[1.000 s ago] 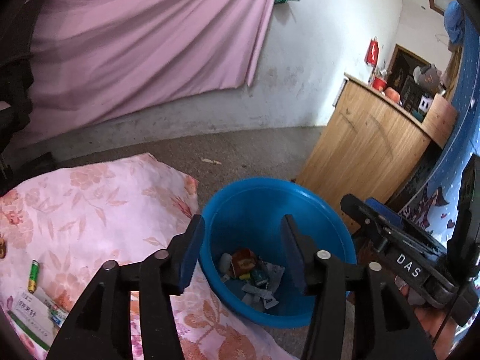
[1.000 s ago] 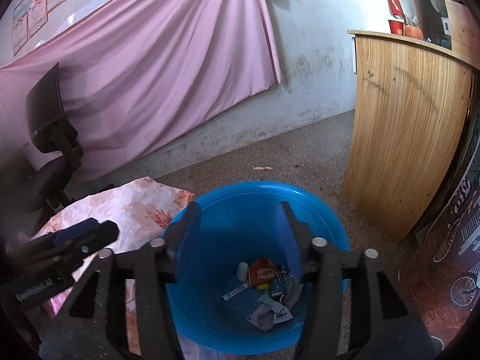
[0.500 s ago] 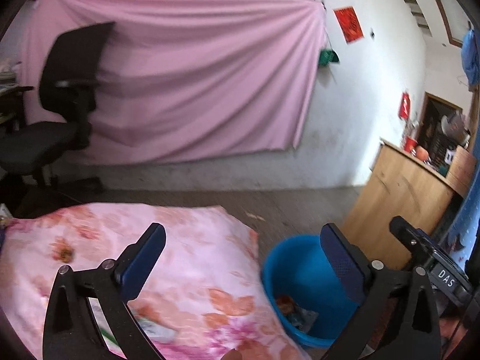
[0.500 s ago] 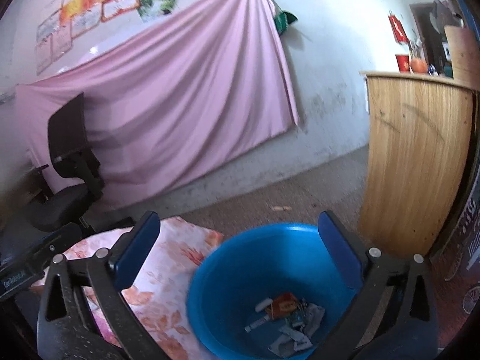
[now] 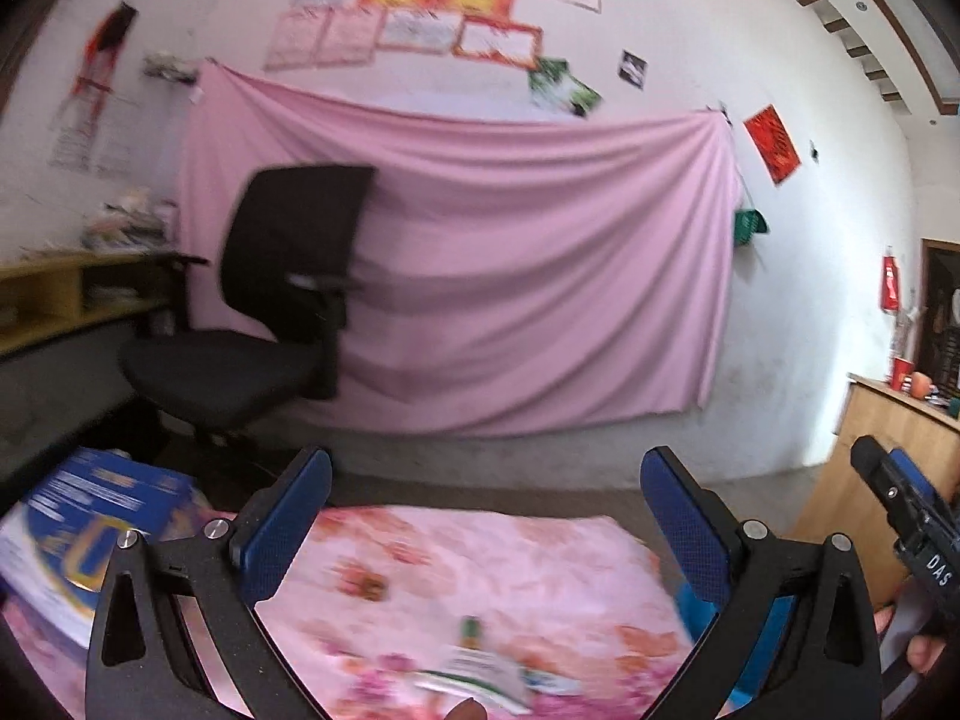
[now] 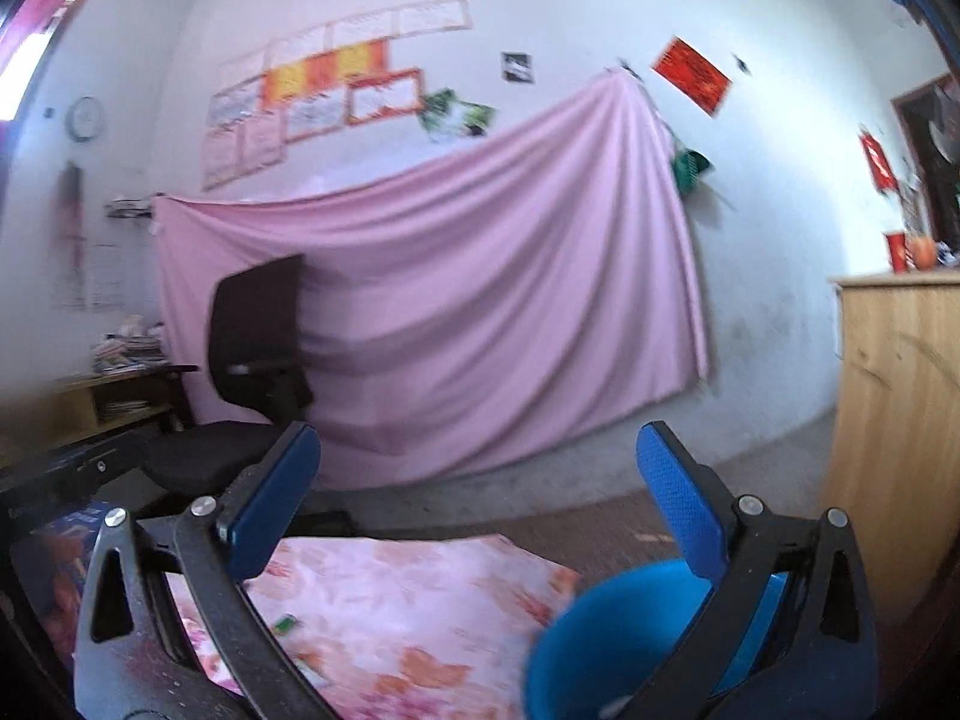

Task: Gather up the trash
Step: 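Move both tools back over the bed toward the remaining trash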

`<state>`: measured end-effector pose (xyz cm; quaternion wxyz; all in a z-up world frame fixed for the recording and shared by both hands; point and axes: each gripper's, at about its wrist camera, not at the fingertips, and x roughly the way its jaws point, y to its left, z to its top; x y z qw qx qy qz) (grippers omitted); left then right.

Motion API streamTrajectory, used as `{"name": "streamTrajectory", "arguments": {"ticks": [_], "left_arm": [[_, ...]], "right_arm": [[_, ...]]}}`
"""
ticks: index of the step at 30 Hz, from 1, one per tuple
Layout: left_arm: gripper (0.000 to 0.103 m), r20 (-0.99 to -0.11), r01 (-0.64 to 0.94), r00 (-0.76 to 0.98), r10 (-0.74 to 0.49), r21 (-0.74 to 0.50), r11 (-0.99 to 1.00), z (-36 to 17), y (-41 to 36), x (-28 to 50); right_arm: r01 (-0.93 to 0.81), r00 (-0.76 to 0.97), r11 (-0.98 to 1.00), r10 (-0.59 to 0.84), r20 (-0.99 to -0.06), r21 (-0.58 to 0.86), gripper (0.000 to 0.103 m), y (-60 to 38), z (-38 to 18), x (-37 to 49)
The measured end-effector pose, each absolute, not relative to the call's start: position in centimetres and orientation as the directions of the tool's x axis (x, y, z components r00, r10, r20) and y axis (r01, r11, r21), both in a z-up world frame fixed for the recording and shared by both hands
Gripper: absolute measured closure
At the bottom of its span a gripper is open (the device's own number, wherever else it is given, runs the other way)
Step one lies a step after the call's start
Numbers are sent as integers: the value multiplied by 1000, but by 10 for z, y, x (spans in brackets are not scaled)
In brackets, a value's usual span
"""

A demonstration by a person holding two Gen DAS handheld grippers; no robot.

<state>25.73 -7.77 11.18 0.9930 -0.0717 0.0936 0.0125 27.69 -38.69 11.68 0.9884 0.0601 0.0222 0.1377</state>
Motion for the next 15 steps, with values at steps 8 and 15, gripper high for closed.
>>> {"name": "streamTrajectory", "arguments": {"ticks": [8,15], "left_arm": [[2,-180,-128,977,112,-80,989,92,-34,221],[2,-253,-180,955,155,-81,980,58,-17,209]], "right_arm": [[-390,921,921,390,12,17,0,-336,115,268],[-412,910,905,401,-107,-111,0,-298,95,277]]}}
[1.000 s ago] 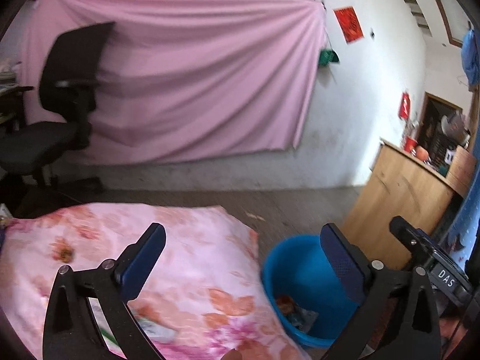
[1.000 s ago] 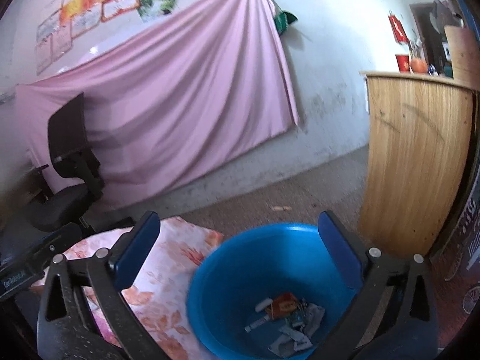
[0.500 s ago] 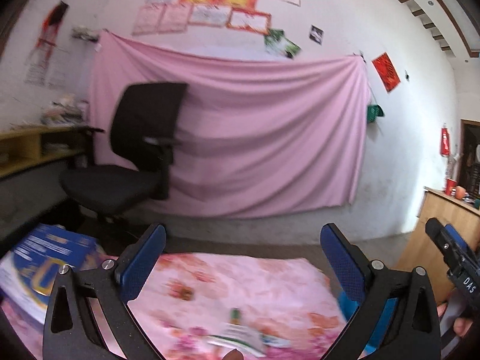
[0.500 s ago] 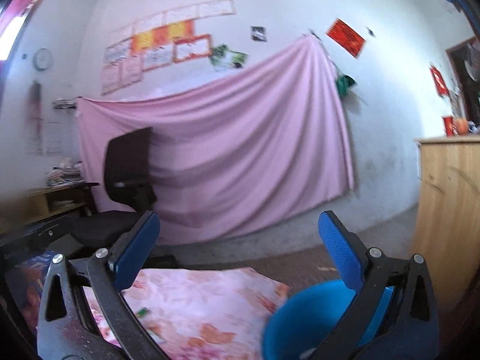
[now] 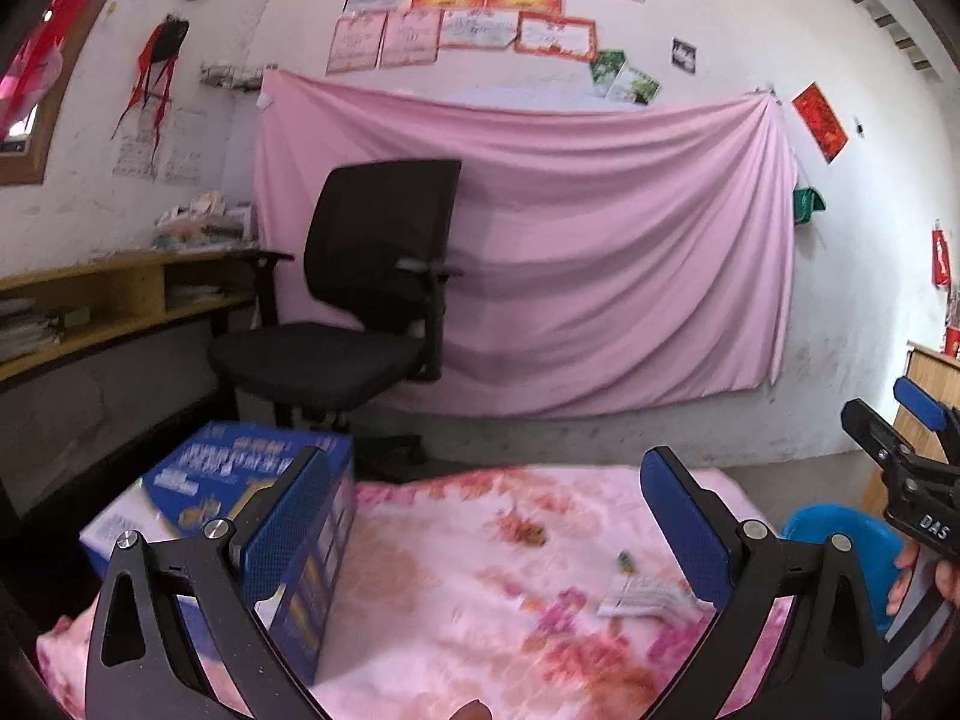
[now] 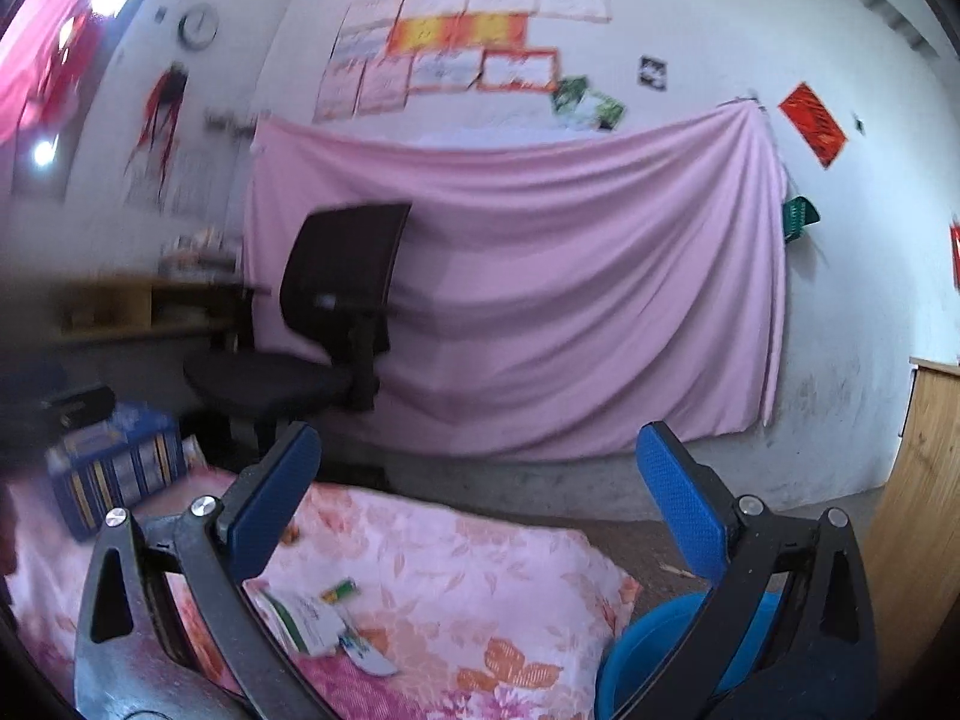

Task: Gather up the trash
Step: 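Move both tools back over the bed toward the remaining trash, then grasp the white paper packet with the left tool while the right grasps the white sachet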

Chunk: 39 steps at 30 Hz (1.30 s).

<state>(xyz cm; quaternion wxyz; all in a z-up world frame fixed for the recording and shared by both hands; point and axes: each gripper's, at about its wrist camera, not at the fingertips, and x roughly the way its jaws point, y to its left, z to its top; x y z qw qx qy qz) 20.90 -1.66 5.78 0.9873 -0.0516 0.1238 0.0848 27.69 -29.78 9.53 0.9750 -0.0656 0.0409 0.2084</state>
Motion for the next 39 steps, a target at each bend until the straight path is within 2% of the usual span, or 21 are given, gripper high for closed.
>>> {"name": "streamTrajectory", "arguments": {"ticks": [7,11,13,15,17,18,19,20,22,24,30,32,33,34,39], "left_arm": [[2,-378,-173,918,122,-106,979,31,-12,219],[3,-484,-130,873,61,-111,985,20,-16,236],[3,-519,-117,853,50,-99,988,15,-21,242],[4,-544,-103,838,37,-90,991,11,-27,247],[9,-571,-88,821,23,-86,992,6,-33,252],[13,-588,-79,809,15,-84,993,2,-37,256],[21,-605,-69,796,4,-84,994,-1,-39,261],[27,-621,-58,784,-7,-84,995,-5,-42,265],[45,-665,-38,746,-26,-81,996,-13,-46,276],[53,-696,-29,717,-40,-87,996,-19,-47,283],[53,-738,-36,671,-72,-129,991,-30,-49,293],[53,-743,-33,664,-80,-136,990,-29,-49,293],[53,-744,-30,662,-92,-149,988,-29,-49,292],[53,-745,-27,659,-106,-164,986,-29,-49,292],[53,-756,-17,636,-158,-219,976,-30,-54,292]], "right_arm": [[-455,853,887,410,-322,-75,0,-289,72,305],[-453,781,886,339,-525,-102,0,-280,46,328],[-461,734,883,325,-596,-86,0,-281,32,338],[-488,663,872,356,-659,-20,12,-283,21,348],[-507,614,862,384,-689,28,16,-285,14,352],[-513,595,857,391,-702,42,21,-286,11,354],[-523,582,851,395,-711,44,28,-286,9,354],[-534,572,844,399,-717,43,30,-284,8,353],[-568,537,821,416,-734,50,32,-279,6,350],[-602,493,795,444,-748,75,32,-274,5,350],[-658,413,751,417,-809,51,34,-246,-17,355],[-663,417,748,411,-811,39,39,-243,-18,356],[-661,417,750,409,-812,38,48,-244,-18,356],[-657,418,753,406,-812,39,50,-245,-18,357],[-616,465,788,354,-811,-9,51,-259,-16,358]]}}
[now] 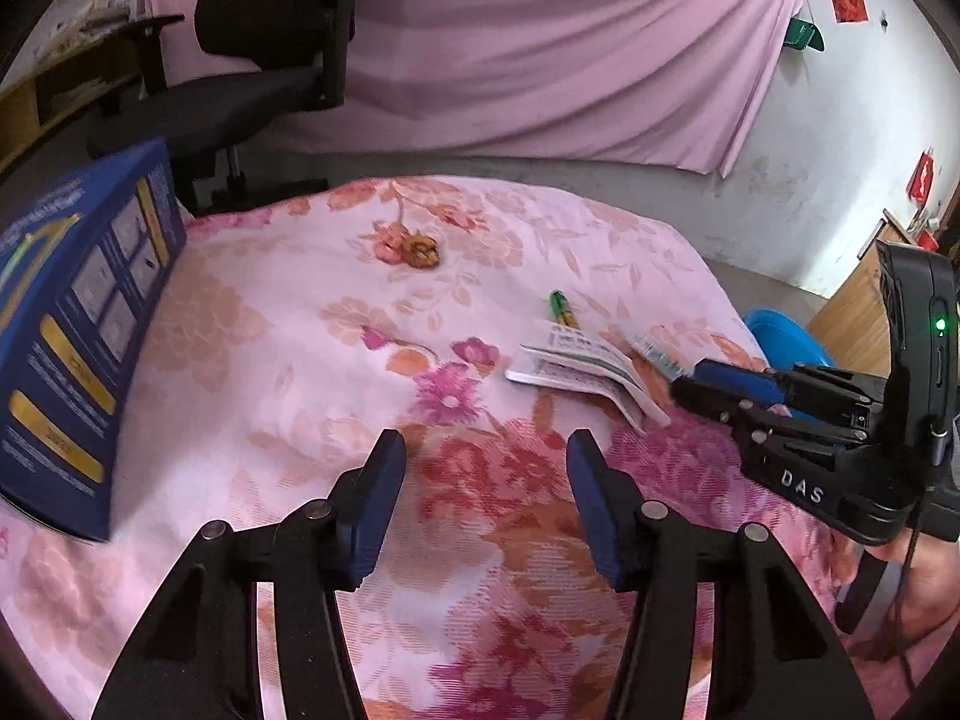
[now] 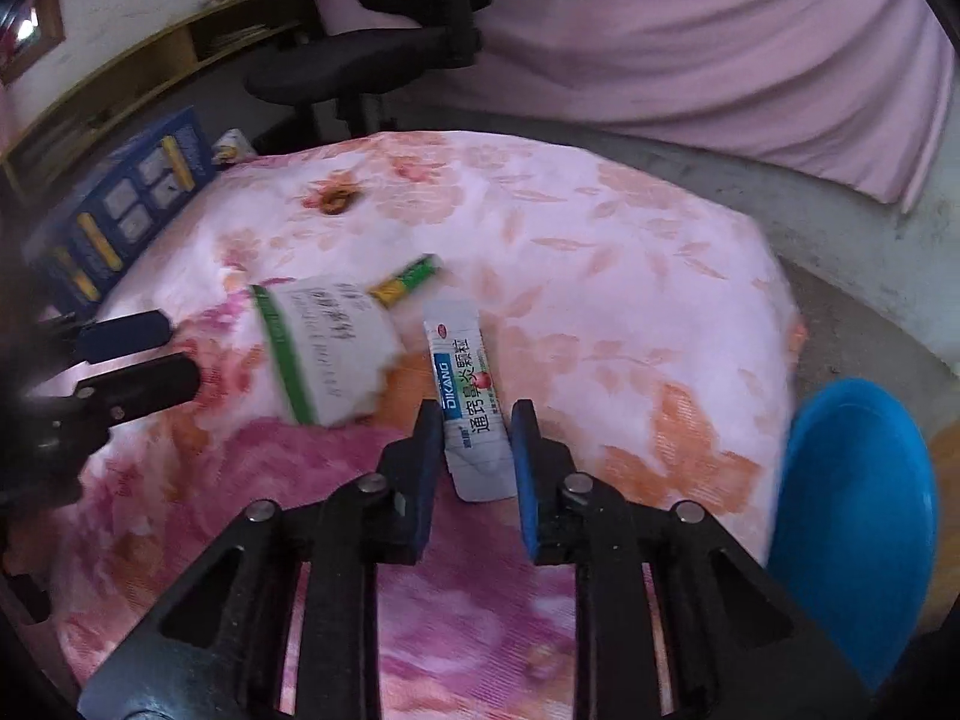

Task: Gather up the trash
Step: 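Grasp the white paper packet with the left tool while the right grasps the white sachet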

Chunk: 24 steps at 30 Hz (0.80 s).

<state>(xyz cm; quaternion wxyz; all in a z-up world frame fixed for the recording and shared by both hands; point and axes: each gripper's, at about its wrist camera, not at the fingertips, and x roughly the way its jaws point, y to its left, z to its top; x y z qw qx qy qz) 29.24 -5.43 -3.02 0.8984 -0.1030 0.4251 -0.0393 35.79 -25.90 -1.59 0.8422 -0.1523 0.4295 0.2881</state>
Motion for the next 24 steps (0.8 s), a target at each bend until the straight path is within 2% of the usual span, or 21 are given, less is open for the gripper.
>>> {"name": "streamTrajectory", "arguments": {"ticks": [3,7,11,17,18,21,24], "left_arm": [[53,-747,-1,638,-184,-240,971,-28,-62,293],[53,-728,6,637,-255,-326,945,-26,-72,299],[53,-714,-48,633,-298,-420,906,-28,-80,314],[54,-720,-173,644,-257,-465,868,-31,-82,330],[57,-725,-181,642,-248,-458,871,-31,-81,333],[77,-753,-187,627,-198,-393,901,-32,-82,335],[85,-749,-181,629,-208,-402,898,-33,-78,334]], "right_arm": [[-554,531,827,266,-804,-93,51,-270,-17,365],[-512,515,859,294,-805,-15,51,-292,-18,379],[-502,530,864,285,-799,-25,51,-294,-18,379],[-505,538,862,284,-794,-34,50,-293,-19,377],[-503,536,864,290,-793,-25,50,-294,-19,377],[-501,538,865,300,-787,-12,50,-295,-20,378],[-504,539,863,298,-788,-19,50,-293,-20,377]]}}
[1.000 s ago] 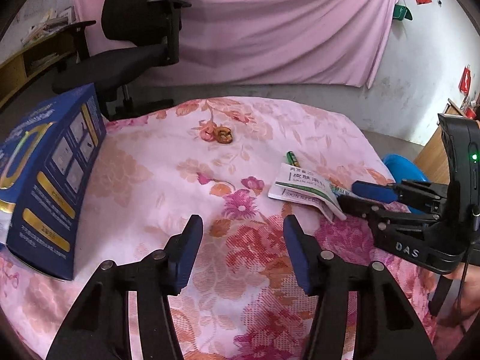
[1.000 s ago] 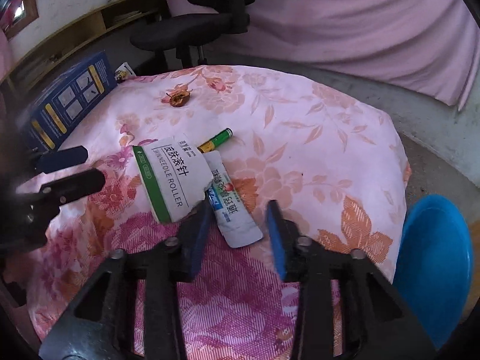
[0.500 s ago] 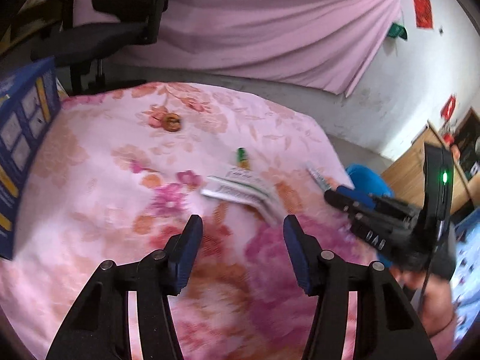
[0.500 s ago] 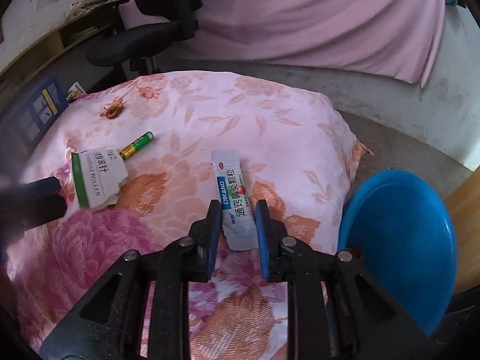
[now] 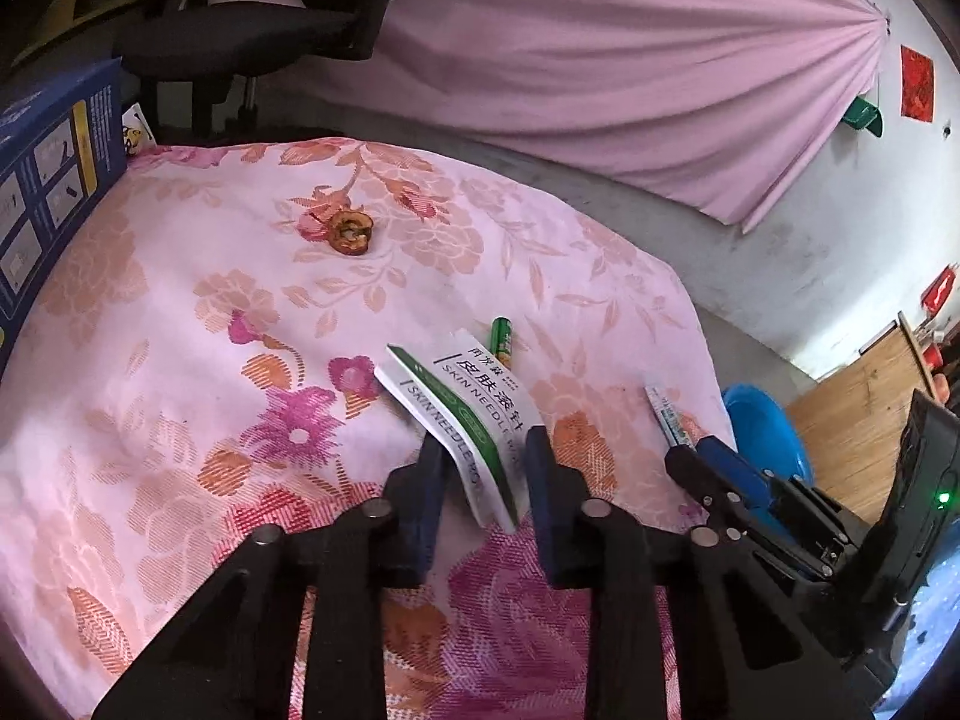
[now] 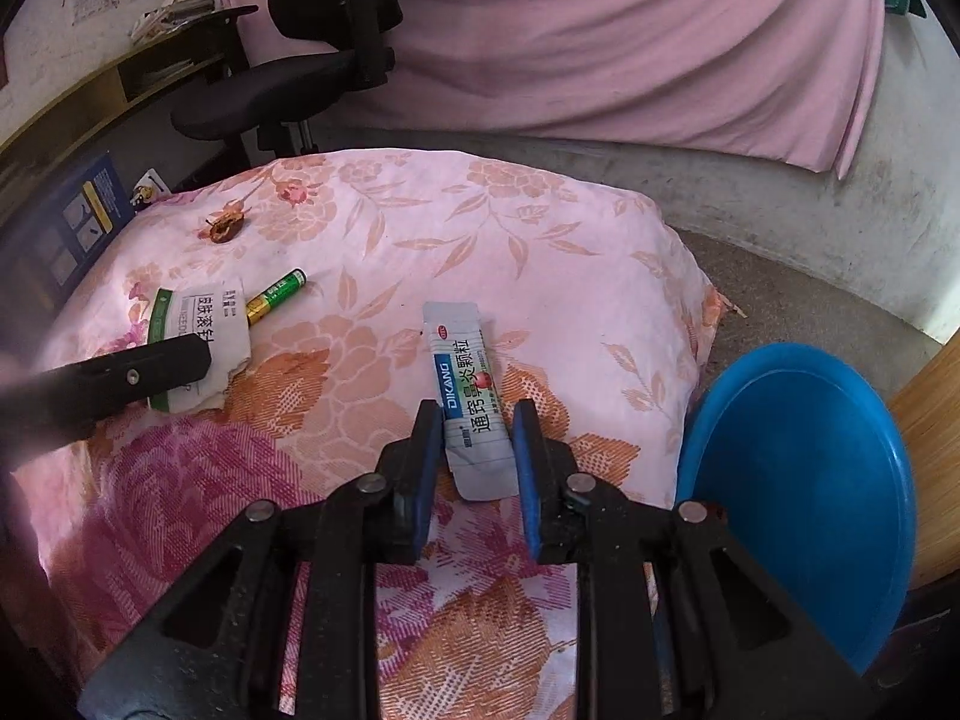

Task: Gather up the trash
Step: 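Grasp the white paper packet with the left tool while the right grasps the white sachet, then carry the paper packet and sachet over the blue basin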

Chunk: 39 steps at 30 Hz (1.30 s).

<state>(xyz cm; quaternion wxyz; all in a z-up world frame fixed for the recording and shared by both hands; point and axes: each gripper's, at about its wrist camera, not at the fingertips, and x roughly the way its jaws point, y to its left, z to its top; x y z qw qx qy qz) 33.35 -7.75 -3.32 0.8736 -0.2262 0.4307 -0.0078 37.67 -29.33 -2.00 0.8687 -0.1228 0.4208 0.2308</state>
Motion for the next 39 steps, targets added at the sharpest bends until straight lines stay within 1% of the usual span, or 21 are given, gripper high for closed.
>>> {"name": "streamTrajectory", "arguments": {"ticks": [5,8,10,12,14,16,17,21,23,26,29,31,33,36,39], "left_arm": [[96,-730,-170,648,-218,-417,893,-31,-74,325],[98,-713,-153,676,-185,-382,911,-25,-77,315],[98,-690,-138,705,-161,-357,924,-21,-80,306],[98,-662,-129,738,-135,-335,933,-14,-84,298],[98,-621,-114,777,-106,-305,946,-3,-89,291],[98,-569,-92,819,-74,-259,962,13,-96,286],[98,-537,-74,841,-68,-239,968,22,-100,283],[98,-406,11,910,-85,-181,983,57,-118,272],[98,-345,50,933,-97,-145,988,73,-129,270],[98,-279,107,952,-128,-89,990,90,-148,269],[98,-234,176,956,-176,-22,984,102,-171,271],[98,-224,223,951,-211,30,974,104,-190,275],[98,-225,275,940,-256,56,960,104,-204,277],[98,-211,331,929,-304,107,937,102,-225,279],[98,-214,377,913,-347,116,919,100,-242,286]], "right_arm": [[-505,535,863,316,-783,3,51,-296,-19,376],[-491,569,871,332,-752,13,52,-301,-13,372],[-481,627,876,360,-691,21,52,-308,1,363],[-466,696,884,393,-600,39,52,-318,21,353],[-462,764,883,440,-473,76,52,-330,43,339],[-461,812,884,458,-362,82,52,-339,62,325],[-459,827,885,457,-327,77,52,-341,67,319],[-432,890,901,434,-139,46,52,-356,90,290],[-412,907,911,413,-86,39,52,-362,97,282],[-370,929,928,370,-7,47,52,-373,107,272],[-324,946,944,322,38,68,52,-384,112,265],[-282,959,955,278,59,89,52,-394,116,264],[-232,972,967,225,71,102,52,-401,118,263],[-171,984,978,164,63,119,52,-416,118,266],[-120,993,981,115,39,150,52,-431,119,270]]}}
